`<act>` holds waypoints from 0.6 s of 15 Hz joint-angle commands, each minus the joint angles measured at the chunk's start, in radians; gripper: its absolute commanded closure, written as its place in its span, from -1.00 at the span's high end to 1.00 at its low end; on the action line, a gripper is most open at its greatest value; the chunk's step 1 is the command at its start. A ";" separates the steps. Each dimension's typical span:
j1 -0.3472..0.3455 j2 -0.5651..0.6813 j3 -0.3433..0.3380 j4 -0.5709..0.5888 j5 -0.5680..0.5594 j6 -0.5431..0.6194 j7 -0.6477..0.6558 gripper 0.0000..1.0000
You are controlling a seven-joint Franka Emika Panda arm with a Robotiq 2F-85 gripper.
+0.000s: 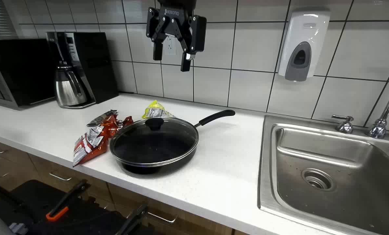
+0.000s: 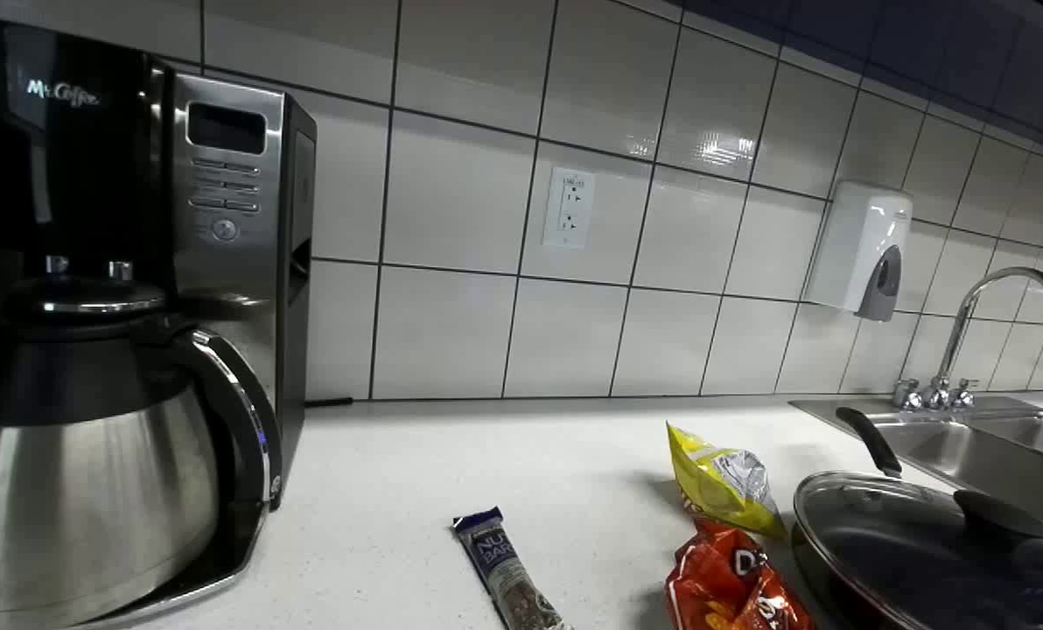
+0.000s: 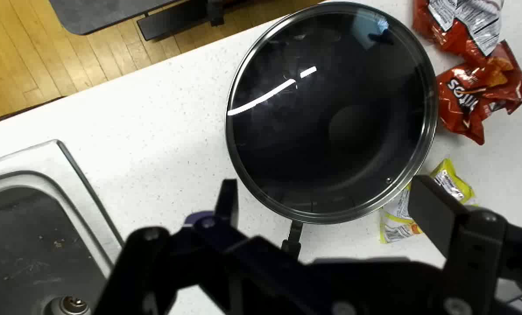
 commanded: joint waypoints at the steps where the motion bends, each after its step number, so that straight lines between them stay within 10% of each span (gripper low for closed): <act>1: -0.023 0.004 0.020 0.002 0.010 -0.002 -0.009 1.00; 9: -0.022 0.019 0.026 0.006 0.004 0.008 0.001 1.00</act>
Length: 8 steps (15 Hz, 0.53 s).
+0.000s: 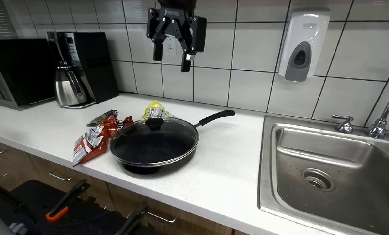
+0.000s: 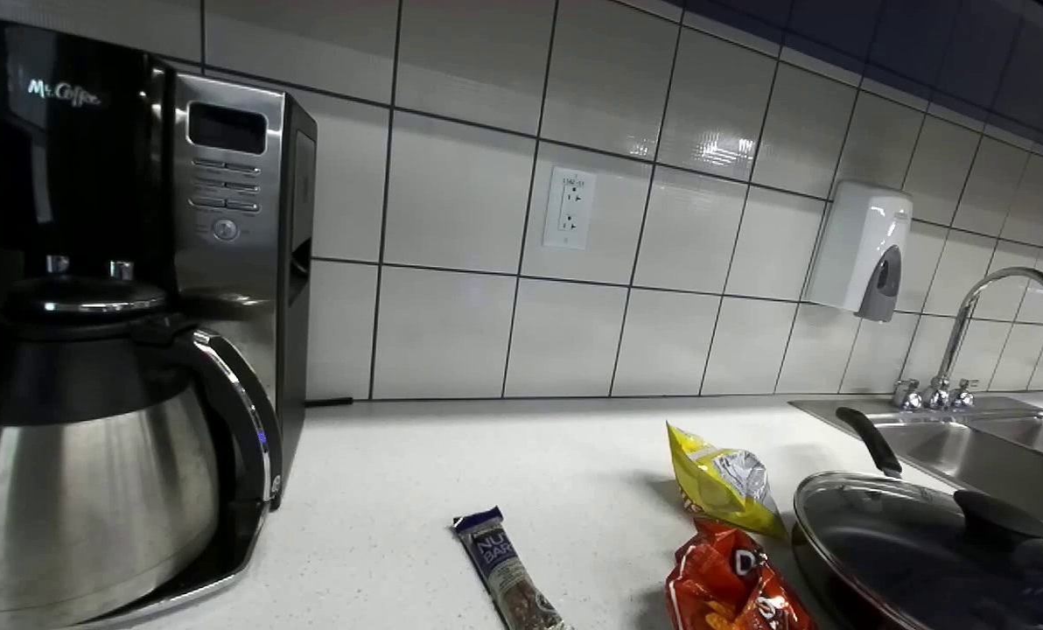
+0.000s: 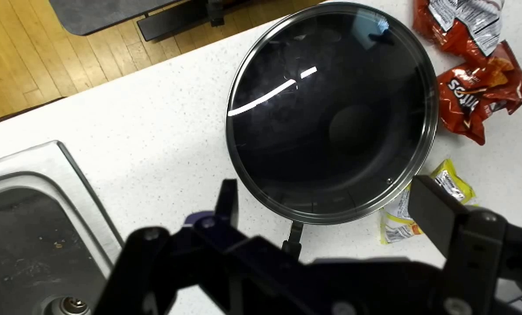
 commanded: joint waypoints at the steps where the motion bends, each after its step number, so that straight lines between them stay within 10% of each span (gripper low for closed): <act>1: -0.018 0.029 0.032 0.010 0.001 0.008 0.002 1.00; 8: 0.010 0.086 0.097 0.008 -0.002 0.039 0.019 1.00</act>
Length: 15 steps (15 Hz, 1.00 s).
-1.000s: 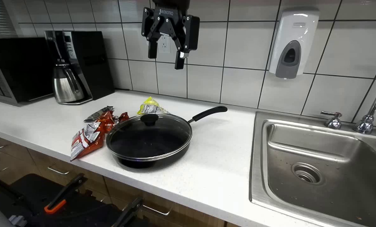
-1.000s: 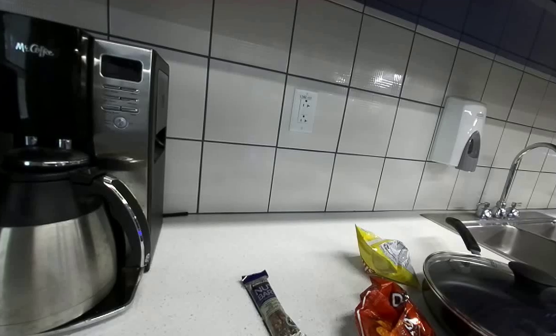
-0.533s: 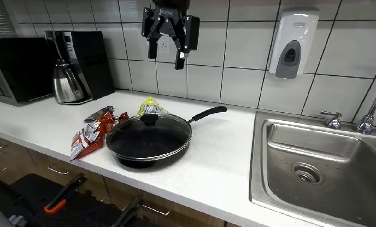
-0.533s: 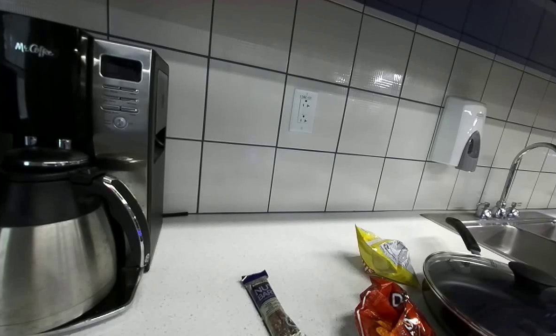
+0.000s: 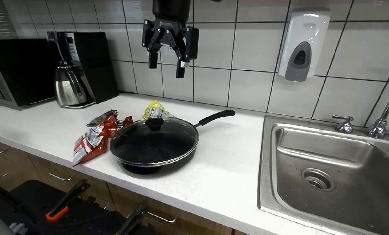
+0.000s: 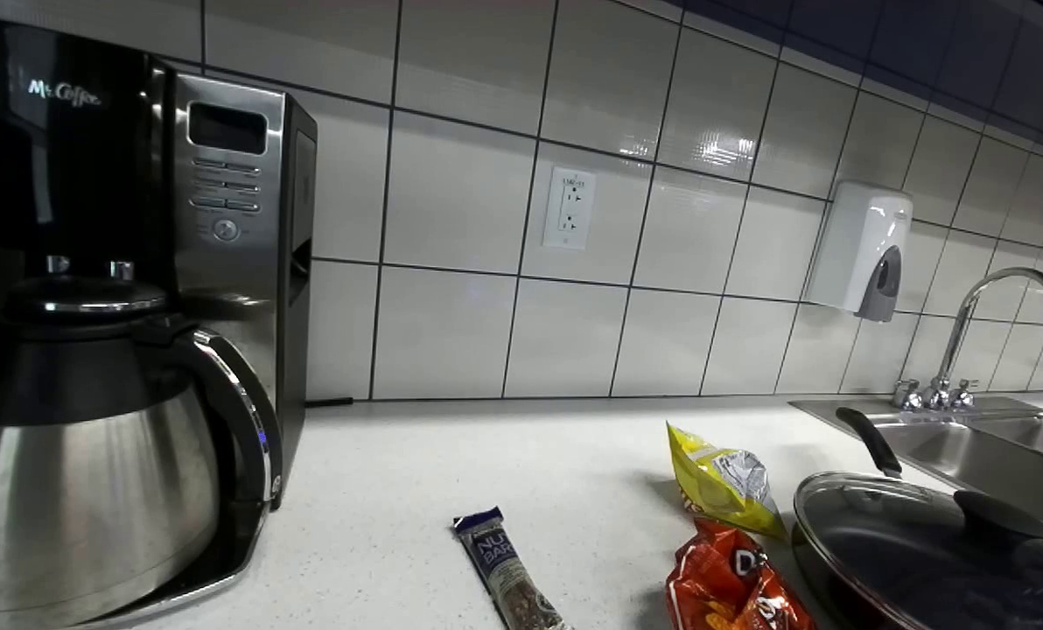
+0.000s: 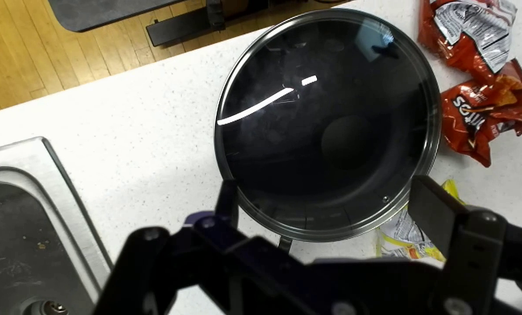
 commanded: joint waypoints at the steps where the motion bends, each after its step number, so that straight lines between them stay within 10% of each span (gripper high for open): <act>1: 0.010 0.038 0.048 0.007 0.000 0.026 0.021 1.00; 15: 0.043 0.131 0.168 -0.066 -0.036 0.233 0.171 1.00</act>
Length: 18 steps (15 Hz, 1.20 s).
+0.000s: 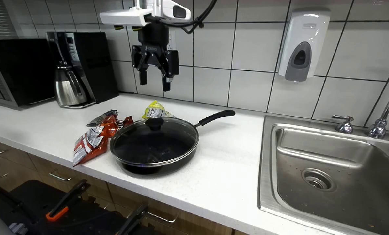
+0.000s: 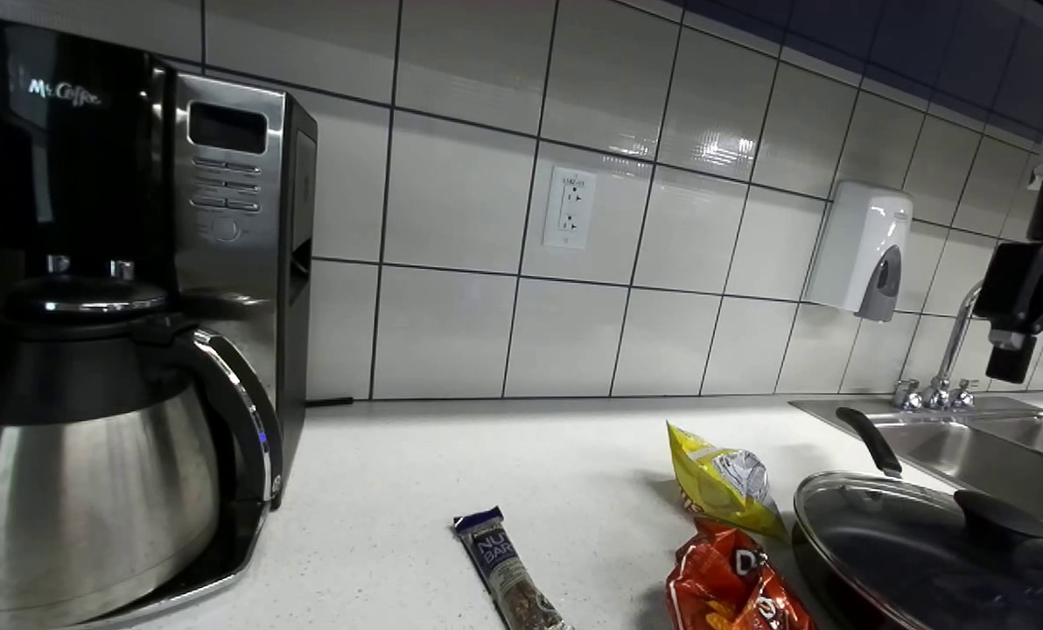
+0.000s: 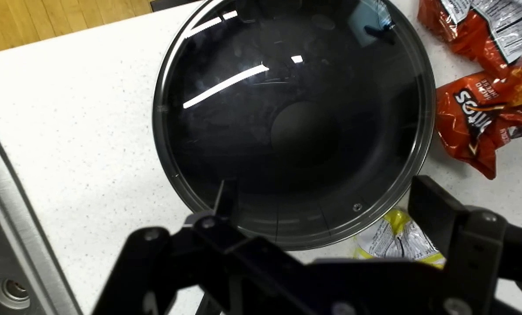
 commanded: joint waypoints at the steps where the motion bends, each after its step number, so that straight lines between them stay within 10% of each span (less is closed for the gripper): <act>1: 0.000 0.029 0.023 -0.016 -0.035 0.047 0.060 1.00; 18: 0.009 0.161 0.047 -0.065 -0.102 0.210 0.154 1.00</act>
